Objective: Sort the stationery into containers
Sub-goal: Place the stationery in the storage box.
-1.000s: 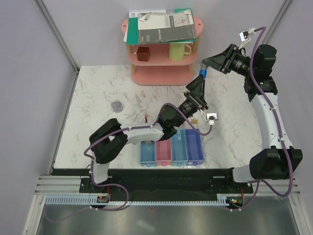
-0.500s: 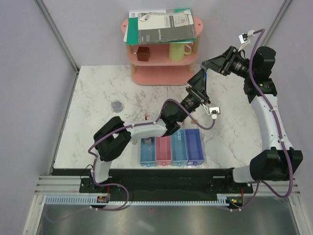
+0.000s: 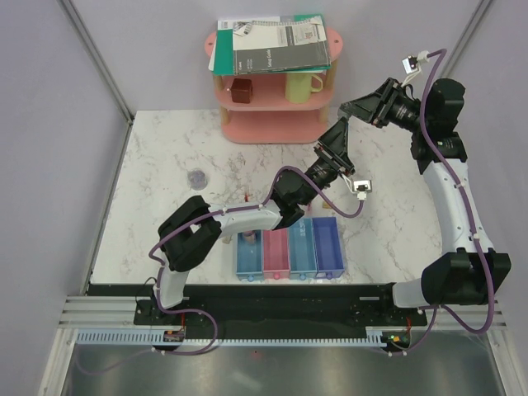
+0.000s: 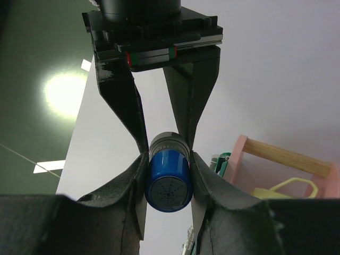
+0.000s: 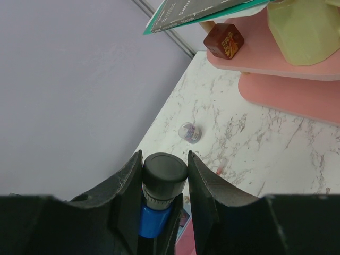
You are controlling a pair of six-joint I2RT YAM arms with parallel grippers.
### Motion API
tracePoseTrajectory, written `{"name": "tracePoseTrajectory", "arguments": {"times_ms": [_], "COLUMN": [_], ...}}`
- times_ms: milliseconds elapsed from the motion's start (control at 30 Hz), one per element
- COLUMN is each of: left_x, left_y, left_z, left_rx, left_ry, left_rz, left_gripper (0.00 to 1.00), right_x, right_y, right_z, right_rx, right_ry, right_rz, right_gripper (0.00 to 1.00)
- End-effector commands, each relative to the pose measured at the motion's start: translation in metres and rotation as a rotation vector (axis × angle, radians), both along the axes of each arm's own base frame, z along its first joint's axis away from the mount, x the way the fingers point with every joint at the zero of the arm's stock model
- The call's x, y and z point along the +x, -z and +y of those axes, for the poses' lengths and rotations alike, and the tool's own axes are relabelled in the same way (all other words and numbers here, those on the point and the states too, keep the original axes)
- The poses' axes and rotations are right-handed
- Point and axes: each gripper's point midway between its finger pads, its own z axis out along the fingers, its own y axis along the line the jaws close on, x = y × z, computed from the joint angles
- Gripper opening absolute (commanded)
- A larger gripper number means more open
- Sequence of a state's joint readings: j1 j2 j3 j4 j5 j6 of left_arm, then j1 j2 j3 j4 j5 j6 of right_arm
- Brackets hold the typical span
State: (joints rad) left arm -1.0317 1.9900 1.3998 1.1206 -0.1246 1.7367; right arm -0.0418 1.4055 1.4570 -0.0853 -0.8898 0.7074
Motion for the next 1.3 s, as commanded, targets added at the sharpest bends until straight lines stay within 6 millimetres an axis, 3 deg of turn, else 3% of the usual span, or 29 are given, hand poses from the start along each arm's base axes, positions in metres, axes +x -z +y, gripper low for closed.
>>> {"name": "tracePoseTrajectory", "arguments": {"times_ms": [0,67,100,167,200,267,300,400,433,467,633,667,767,800,867,1000,1100,1267], "left_x": [-0.007,-0.007,-0.006,-0.006,-0.005,-0.005,-0.004,-0.004,-0.001,-0.003,0.003,-0.002,-0.02,-0.035,-0.052,-0.104,-0.131,-0.155], "left_y": [-0.022,-0.021,-0.022,-0.02,-0.019,-0.018,-0.015,-0.01,0.004,-0.003,0.026,0.04,0.065,0.083,0.098,0.142,0.163,0.184], "left_z": [0.007,0.008,0.009,0.011,0.013,0.017,0.02,0.031,0.031,0.039,0.065,0.074,0.085,0.095,0.103,0.127,0.131,0.133], "left_rx": [-0.046,-0.048,-0.05,-0.05,-0.05,-0.048,-0.047,-0.035,-0.005,-0.011,0.03,0.105,0.157,0.206,0.242,0.341,0.374,0.409], "left_ry": [-0.005,-0.007,-0.01,-0.013,-0.021,-0.024,-0.034,-0.045,-0.043,-0.046,-0.094,-0.108,-0.068,-0.053,-0.031,0.031,0.095,0.164], "left_rz": [-0.069,-0.066,-0.065,-0.057,-0.048,-0.016,0.007,0.073,0.124,0.146,0.473,0.559,0.79,0.933,1.055,1.347,1.469,1.573], "left_gripper": [0.16,0.13,0.11,0.08,0.07,0.03,0.02,0.02,0.02,0.02,0.02,0.02,0.02,0.02,0.02,0.02,0.02,0.02], "right_x": [-0.005,-0.006,-0.006,-0.008,-0.009,-0.009,-0.008,-0.005,-0.002,0.0,0.008,0.009,0.01,0.009,0.006,0.001,-0.004,-0.01], "right_y": [-0.015,-0.016,-0.016,-0.019,-0.018,-0.02,-0.016,-0.012,-0.008,-0.007,0.012,0.017,0.033,0.042,0.053,0.073,0.084,0.086], "right_z": [0.0,0.001,0.001,0.002,0.001,0.001,0.0,-0.004,-0.008,-0.011,-0.035,-0.041,-0.057,-0.062,-0.073,-0.088,-0.096,-0.106], "right_rx": [-0.013,-0.015,-0.02,-0.027,-0.039,-0.053,-0.071,-0.087,-0.104,-0.113,-0.224,-0.272,-0.365,-0.396,-0.469,-0.582,-0.652,-0.728], "right_ry": [-0.003,-0.011,-0.014,-0.026,-0.029,-0.03,-0.026,-0.011,-0.001,0.012,0.077,0.084,0.111,0.125,0.139,0.163,0.167,0.182], "right_rz": [-0.068,-0.072,-0.081,-0.094,-0.103,-0.116,-0.114,-0.103,-0.109,-0.109,-0.077,-0.097,-0.078,-0.045,-0.033,-0.006,0.011,0.011], "right_gripper": [0.25,0.32,0.49,0.65,0.8,0.96,0.98,0.98,0.98,0.98,0.98,0.98,0.98,0.98,0.98,0.98,0.98,0.98]}}
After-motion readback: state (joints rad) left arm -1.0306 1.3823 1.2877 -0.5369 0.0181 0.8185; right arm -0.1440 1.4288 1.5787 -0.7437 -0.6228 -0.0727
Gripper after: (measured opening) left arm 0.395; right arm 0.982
